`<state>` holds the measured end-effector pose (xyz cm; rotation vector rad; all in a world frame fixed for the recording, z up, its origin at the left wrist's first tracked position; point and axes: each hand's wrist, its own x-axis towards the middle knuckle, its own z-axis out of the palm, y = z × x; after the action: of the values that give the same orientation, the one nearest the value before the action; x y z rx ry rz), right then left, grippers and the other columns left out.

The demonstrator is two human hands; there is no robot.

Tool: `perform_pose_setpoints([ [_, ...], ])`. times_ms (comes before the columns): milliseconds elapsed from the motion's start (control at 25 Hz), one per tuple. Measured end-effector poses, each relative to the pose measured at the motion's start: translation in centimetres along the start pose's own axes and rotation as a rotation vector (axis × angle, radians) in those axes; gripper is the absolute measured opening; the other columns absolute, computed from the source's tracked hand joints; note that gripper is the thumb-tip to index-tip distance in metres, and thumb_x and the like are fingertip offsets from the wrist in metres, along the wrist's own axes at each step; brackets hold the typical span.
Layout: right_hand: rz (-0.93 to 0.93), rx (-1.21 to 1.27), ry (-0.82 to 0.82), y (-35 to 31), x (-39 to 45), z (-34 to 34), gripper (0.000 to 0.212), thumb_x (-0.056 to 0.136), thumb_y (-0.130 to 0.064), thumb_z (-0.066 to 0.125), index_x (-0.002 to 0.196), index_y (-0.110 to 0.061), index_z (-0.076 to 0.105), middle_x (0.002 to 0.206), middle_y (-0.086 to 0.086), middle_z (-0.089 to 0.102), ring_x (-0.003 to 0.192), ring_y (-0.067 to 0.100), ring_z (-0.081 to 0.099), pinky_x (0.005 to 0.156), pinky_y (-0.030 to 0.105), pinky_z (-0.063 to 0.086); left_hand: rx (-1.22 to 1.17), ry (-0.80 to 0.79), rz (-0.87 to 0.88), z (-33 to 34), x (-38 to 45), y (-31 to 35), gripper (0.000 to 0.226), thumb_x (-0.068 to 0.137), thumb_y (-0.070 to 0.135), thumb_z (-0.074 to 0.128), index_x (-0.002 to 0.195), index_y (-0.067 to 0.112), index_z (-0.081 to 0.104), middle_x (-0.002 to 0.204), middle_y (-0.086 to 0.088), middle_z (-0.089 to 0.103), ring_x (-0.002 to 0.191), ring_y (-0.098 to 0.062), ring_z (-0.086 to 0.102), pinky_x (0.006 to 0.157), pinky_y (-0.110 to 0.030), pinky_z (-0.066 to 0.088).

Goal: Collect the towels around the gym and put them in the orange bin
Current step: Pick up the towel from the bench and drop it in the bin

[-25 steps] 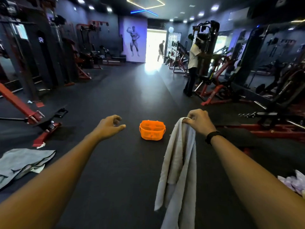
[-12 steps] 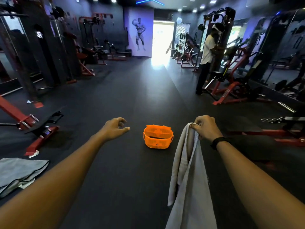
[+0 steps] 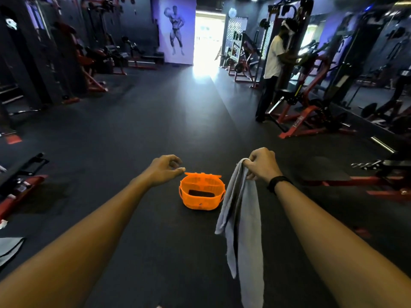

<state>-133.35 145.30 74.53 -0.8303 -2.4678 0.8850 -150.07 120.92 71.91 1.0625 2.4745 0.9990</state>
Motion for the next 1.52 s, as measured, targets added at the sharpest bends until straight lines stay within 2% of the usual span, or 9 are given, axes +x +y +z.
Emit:
perform_pose_setpoints([
  [320,0.124,-0.189,0.073,-2.0,18.3,5.3,0.025,0.079,-0.021,0.063,0.064,-0.003,0.069,0.059,0.008,0.069,0.057,0.022,0.068,0.061,0.042,0.060,-0.017,-0.133,0.231,0.9,20.8,0.6,0.030,0.087,0.035,0.066,0.110,0.016,0.068,0.108,-0.001,0.070,0.094,-0.009,0.064,0.079,-0.021,0.051],
  [640,0.197,0.075,0.057,-3.2,32.5,8.7,0.026,0.074,-0.022,0.067,0.057,-0.002,0.066,0.050,0.007,0.060,0.042,0.016,0.051,0.043,0.025,0.042,-0.009,-0.190,0.314,3.2,36.0,1.5,0.023,0.088,0.034,0.065,0.098,0.013,0.069,0.098,-0.002,0.069,0.082,-0.011,0.063,0.066,-0.019,0.050],
  [840,0.029,0.327,-0.181,-0.4,39.5,10.4,0.037,0.089,-0.035,0.064,0.075,-0.001,0.068,0.059,0.004,0.058,0.053,0.013,0.049,0.046,0.024,0.042,-0.125,-0.121,0.292,2.6,44.2,-0.5,0.023,0.095,0.028,0.054,0.074,0.021,0.055,0.070,0.002,0.054,0.066,-0.011,0.052,0.059,-0.024,0.042],
  [920,-0.024,0.364,-0.289,1.8,43.1,11.1,0.034,0.087,-0.038,0.066,0.089,-0.004,0.067,0.074,0.009,0.064,0.062,0.014,0.055,0.050,0.023,0.046,-0.278,-0.084,0.276,2.3,48.2,-1.3,0.024,0.092,0.031,0.051,0.070,0.023,0.050,0.070,-0.001,0.051,0.068,-0.015,0.051,0.063,-0.040,0.047],
  [1120,-0.051,-0.053,-0.567,6.8,51.9,14.9,0.044,0.077,-0.026,0.077,0.116,-0.014,0.062,0.110,0.002,0.066,0.102,0.016,0.061,0.089,0.034,0.053,-0.510,0.022,0.124,0.7,57.1,-0.5,0.029,0.100,0.018,0.045,0.071,0.018,0.047,0.073,-0.003,0.047,0.075,-0.022,0.047,0.069,-0.041,0.044],
  [1280,-0.191,-0.102,-0.356,7.4,57.9,16.3,0.016,0.080,-0.013,0.072,0.078,0.001,0.065,0.073,0.010,0.062,0.069,0.013,0.054,0.064,0.034,0.048,-0.366,0.170,0.043,-1.0,61.0,-0.9,0.019,0.096,0.029,0.054,0.098,0.013,0.045,0.077,0.001,0.048,0.076,-0.015,0.049,0.070,-0.036,0.045],
  [1360,-0.245,-0.057,-0.297,7.0,60.2,16.4,0.021,0.073,-0.016,0.080,0.068,-0.001,0.067,0.064,0.008,0.063,0.058,0.007,0.049,0.053,0.020,0.041,-0.194,0.054,0.025,-1.8,62.2,-1.8,0.059,0.082,0.045,0.069,0.122,0.020,0.035,0.087,-0.003,0.054,0.083,-0.015,0.054,0.075,-0.035,0.049],
  [1440,-0.294,0.000,-0.253,6.2,61.8,16.5,0.019,0.067,-0.017,0.085,0.065,-0.004,0.070,0.063,0.006,0.067,0.053,0.001,0.049,0.048,0.011,0.035,0.366,-0.105,0.058,-2.1,63.7,-1.9,0.081,0.067,0.063,0.073,0.133,0.035,0.035,0.104,-0.003,0.062,0.098,-0.021,0.060,0.080,-0.037,0.049],
  [1520,-0.317,0.110,-0.215,5.9,62.6,16.6,0.020,0.064,-0.016,0.087,0.064,-0.004,0.071,0.060,0.001,0.065,0.050,0.001,0.052,0.049,0.009,0.036,0.881,-0.086,0.137,-1.7,65.5,-1.6,0.061,0.071,0.066,0.066,0.125,0.040,0.052,0.113,0.000,0.065,0.105,-0.026,0.061,0.075,-0.032,0.044],
])
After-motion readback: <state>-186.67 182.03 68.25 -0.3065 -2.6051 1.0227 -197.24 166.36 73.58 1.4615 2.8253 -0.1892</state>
